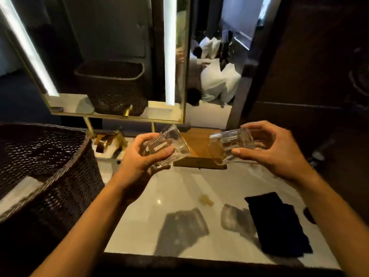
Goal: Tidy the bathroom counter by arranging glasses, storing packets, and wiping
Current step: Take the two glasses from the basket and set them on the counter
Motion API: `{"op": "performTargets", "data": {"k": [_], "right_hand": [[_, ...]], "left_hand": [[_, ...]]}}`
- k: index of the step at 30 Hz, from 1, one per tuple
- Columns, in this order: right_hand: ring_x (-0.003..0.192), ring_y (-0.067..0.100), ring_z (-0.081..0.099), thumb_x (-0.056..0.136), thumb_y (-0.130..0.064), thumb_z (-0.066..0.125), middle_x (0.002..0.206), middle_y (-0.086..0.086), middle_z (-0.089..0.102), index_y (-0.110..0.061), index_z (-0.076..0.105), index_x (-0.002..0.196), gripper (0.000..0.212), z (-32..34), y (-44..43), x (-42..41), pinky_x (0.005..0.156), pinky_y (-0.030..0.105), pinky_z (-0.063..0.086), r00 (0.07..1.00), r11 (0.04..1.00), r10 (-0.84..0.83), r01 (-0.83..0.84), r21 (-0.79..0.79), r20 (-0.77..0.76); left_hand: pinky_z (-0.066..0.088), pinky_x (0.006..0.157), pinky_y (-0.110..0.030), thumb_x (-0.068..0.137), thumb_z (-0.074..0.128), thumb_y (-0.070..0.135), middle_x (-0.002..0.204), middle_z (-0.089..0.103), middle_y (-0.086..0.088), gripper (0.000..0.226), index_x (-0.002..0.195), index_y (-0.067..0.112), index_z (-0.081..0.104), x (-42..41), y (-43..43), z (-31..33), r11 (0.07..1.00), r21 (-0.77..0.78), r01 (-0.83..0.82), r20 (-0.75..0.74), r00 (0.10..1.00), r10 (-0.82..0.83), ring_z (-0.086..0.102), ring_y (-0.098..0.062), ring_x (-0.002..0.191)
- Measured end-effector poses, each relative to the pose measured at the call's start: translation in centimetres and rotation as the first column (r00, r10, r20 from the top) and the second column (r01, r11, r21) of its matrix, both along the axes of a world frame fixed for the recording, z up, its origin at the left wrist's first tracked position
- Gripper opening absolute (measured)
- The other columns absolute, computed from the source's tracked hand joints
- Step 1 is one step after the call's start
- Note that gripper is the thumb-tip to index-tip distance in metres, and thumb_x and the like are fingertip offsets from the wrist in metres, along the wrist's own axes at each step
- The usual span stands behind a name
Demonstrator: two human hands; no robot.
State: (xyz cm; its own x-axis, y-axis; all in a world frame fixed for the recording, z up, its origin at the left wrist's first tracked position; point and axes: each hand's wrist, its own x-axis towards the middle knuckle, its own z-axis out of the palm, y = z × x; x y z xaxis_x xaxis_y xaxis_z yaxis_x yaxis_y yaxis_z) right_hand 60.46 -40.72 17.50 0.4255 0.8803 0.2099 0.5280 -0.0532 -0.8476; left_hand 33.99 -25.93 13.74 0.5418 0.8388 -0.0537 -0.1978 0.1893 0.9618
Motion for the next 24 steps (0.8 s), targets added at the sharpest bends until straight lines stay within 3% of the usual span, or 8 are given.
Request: {"op": "performTargets", "data": {"k": [2, 5, 12, 14, 17, 19, 22, 24], "right_hand": [[0.108, 0.006, 0.067, 0.056, -0.041, 0.087, 0.113, -0.009, 0.071, -0.028, 0.066, 0.122, 0.070, -0.3, -1.9, 1.9, 0.091, 0.030, 0.057, 0.999, 0.999, -0.047, 0.047, -0.004, 0.028], [0.103, 0.001, 0.067, 0.057, -0.040, 0.086, 0.110, -0.011, 0.071, -0.025, 0.067, 0.123, 0.070, -0.8, -3.8, 4.2, 0.092, 0.032, 0.058, 0.990, 0.992, -0.128, 0.128, 0.008, 0.053], [0.105, 0.007, 0.067, 0.064, -0.031, 0.090, 0.115, -0.010, 0.069, -0.028, 0.065, 0.126, 0.067, -2.3, -5.3, 9.5, 0.090, 0.039, 0.059, 0.950, 0.960, -0.276, 0.280, -0.009, 0.147], [0.105, 0.006, 0.067, 0.064, -0.034, 0.090, 0.118, -0.010, 0.068, -0.028, 0.064, 0.128, 0.069, -2.5, -5.2, 10.6, 0.089, 0.034, 0.059, 0.934, 0.950, -0.301, 0.310, -0.021, 0.193], [0.098, -0.012, 0.059, 0.065, -0.032, 0.090, 0.120, -0.015, 0.064, -0.028, 0.064, 0.130, 0.070, -3.0, -4.9, 12.6, 0.083, 0.006, 0.050, 0.905, 0.929, -0.343, 0.366, -0.050, 0.250], [0.094, -0.018, 0.054, 0.064, -0.032, 0.090, 0.118, -0.017, 0.062, -0.028, 0.064, 0.130, 0.071, -3.3, -4.6, 13.9, 0.076, -0.003, 0.042, 0.885, 0.909, -0.377, 0.410, -0.075, 0.273], [0.111, -0.001, 0.058, 0.063, -0.034, 0.091, 0.127, -0.011, 0.065, -0.030, 0.064, 0.130, 0.073, -4.1, -4.3, 16.1, 0.093, 0.014, 0.046, 0.859, 0.874, -0.430, 0.473, -0.109, 0.280], [0.117, 0.006, 0.058, 0.063, -0.034, 0.092, 0.129, -0.007, 0.066, -0.030, 0.064, 0.130, 0.073, -4.7, -4.3, 17.4, 0.101, 0.026, 0.047, 0.835, 0.851, -0.457, 0.511, -0.125, 0.306]], "left_hand": [[0.061, 0.080, -0.035, 0.063, 0.081, 0.016, 0.118, 0.070, -0.006, 0.061, 0.120, 0.027, 0.060, 2.1, -1.2, -0.2, 0.999, 0.026, 0.040, -0.031, 0.999, -0.040, 0.072, -0.024, 0.104], [0.061, 0.083, -0.036, 0.062, 0.087, 0.022, 0.126, 0.064, -0.003, 0.068, 0.124, 0.030, 0.060, 5.0, -2.2, -0.4, 0.984, 0.138, 0.115, -0.131, 0.987, -0.097, 0.067, -0.025, 0.112], [0.060, 0.070, -0.020, 0.064, 0.086, 0.021, 0.123, 0.061, 0.007, 0.069, 0.125, 0.031, 0.055, 12.3, -1.0, -0.8, 0.932, 0.310, 0.189, -0.238, 0.964, -0.117, 0.065, -0.016, 0.109], [0.061, 0.077, -0.025, 0.065, 0.088, 0.027, 0.126, 0.060, 0.008, 0.067, 0.123, 0.036, 0.055, 14.6, 0.1, -1.2, 0.891, 0.389, 0.235, -0.295, 0.948, -0.122, 0.063, -0.015, 0.112], [0.060, 0.087, -0.031, 0.067, 0.086, 0.032, 0.124, 0.058, 0.013, 0.064, 0.122, 0.042, 0.055, 18.2, 1.9, -1.7, 0.813, 0.487, 0.319, -0.360, 0.921, -0.146, 0.062, -0.008, 0.110], [0.059, 0.092, -0.034, 0.067, 0.086, 0.037, 0.122, 0.054, 0.014, 0.067, 0.125, 0.044, 0.053, 20.5, 3.0, -2.0, 0.768, 0.538, 0.347, -0.388, 0.911, -0.140, 0.060, -0.007, 0.110], [0.055, 0.098, -0.039, 0.065, 0.085, 0.047, 0.127, 0.047, 0.009, 0.080, 0.135, 0.050, 0.046, 24.0, 4.5, -2.6, 0.694, 0.596, 0.405, -0.443, 0.886, -0.137, 0.054, -0.016, 0.118], [0.056, 0.097, -0.039, 0.063, 0.088, 0.041, 0.129, 0.049, 0.009, 0.089, 0.138, 0.047, 0.042, 26.2, 4.9, -3.0, 0.703, 0.578, 0.416, -0.448, 0.881, -0.153, 0.057, -0.016, 0.118]]}}
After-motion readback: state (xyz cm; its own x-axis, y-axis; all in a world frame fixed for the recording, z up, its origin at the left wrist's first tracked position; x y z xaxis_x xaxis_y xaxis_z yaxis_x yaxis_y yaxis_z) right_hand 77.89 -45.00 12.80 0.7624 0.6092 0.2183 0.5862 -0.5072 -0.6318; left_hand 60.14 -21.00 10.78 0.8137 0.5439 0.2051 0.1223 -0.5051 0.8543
